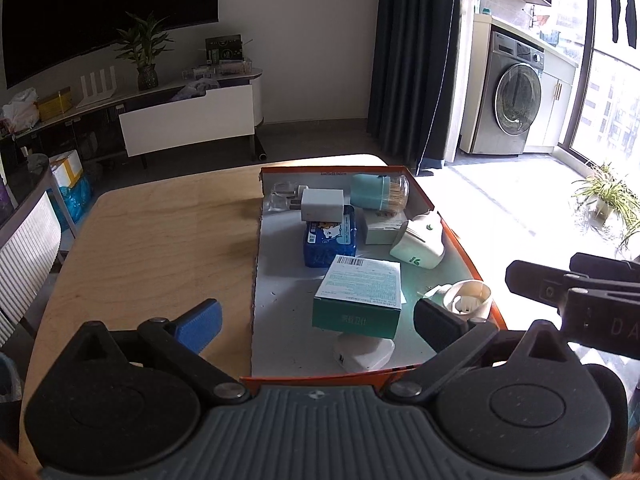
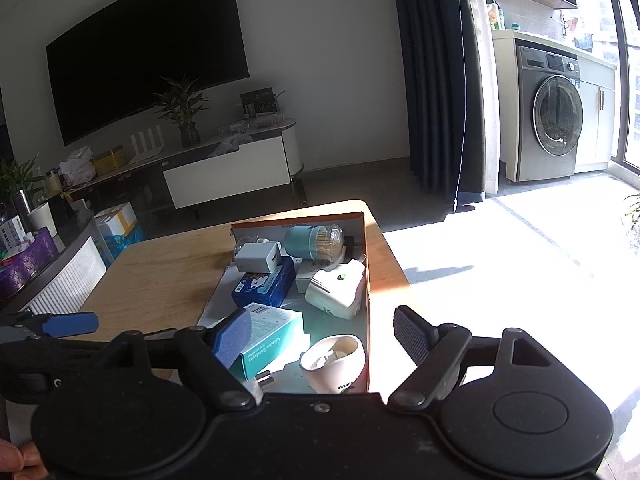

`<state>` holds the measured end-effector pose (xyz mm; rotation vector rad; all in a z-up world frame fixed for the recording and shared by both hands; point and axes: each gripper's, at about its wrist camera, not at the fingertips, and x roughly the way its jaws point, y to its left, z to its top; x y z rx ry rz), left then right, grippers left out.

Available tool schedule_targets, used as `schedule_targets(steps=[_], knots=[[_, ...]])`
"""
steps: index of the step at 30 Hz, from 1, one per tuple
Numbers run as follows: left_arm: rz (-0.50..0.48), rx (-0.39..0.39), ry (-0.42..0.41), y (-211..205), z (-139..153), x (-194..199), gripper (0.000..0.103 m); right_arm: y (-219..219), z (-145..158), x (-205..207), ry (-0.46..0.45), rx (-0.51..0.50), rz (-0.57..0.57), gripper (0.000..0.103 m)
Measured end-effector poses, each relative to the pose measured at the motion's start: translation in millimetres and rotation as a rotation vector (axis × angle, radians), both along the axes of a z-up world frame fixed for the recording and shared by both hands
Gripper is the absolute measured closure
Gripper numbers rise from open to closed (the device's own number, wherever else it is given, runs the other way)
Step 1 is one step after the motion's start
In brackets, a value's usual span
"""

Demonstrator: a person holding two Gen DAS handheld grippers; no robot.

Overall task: Organize rigid objects
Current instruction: 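Lower the teal box into the tray and open the left tool while the right tool releases the diffuser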

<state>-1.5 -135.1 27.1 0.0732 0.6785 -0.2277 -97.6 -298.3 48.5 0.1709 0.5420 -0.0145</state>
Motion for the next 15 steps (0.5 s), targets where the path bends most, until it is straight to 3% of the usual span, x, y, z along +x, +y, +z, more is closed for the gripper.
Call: schedule_targets(steps=[15], knots=[[0.024,-0.002,0.053,1,-14,1,0.000,5,-11,-2,0.039,-0.001,0.014,0.008]])
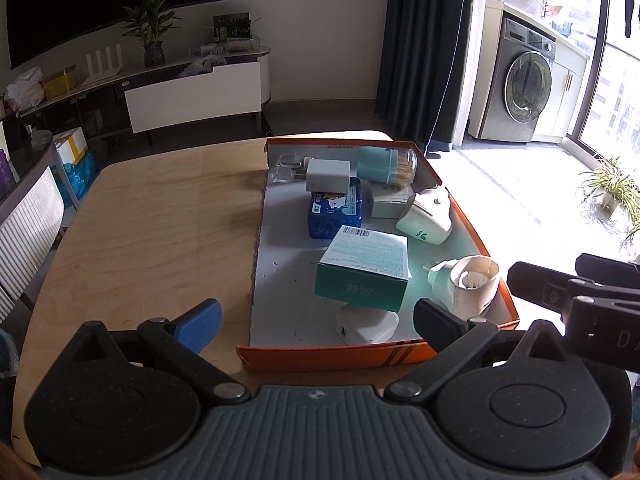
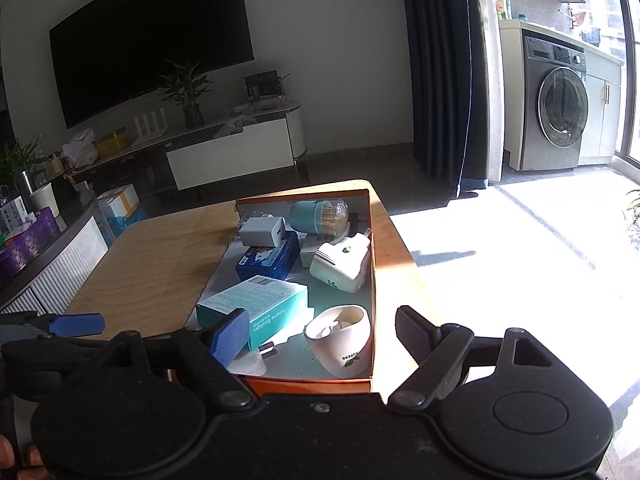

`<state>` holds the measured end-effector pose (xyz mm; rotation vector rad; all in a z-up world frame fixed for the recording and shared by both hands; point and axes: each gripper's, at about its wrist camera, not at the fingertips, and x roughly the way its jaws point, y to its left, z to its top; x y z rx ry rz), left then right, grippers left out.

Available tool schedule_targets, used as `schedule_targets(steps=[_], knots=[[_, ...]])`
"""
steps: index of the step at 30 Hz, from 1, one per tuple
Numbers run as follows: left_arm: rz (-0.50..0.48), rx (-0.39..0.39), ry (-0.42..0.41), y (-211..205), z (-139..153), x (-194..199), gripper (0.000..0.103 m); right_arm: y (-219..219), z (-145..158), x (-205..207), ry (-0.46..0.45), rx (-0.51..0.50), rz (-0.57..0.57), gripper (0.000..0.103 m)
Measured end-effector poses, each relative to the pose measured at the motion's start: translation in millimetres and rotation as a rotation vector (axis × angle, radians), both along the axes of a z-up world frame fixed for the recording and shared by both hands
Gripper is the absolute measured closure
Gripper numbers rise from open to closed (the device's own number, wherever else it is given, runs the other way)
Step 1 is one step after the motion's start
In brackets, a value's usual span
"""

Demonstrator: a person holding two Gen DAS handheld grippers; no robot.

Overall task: Organize rigid objects
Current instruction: 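Lower the teal box into the tray and open the left tool while the right tool releases the diffuser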

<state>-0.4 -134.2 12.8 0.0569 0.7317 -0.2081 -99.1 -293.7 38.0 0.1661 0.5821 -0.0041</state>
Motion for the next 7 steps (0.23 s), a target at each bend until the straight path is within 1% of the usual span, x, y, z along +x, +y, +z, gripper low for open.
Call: schedule_targets(steps=[7], knots=[[0.011,-0.005,0.011,3.1,-4.4,1.2,0.000,1.2,-3.6,3.0,0.014,-0.002,0.001,0.008]])
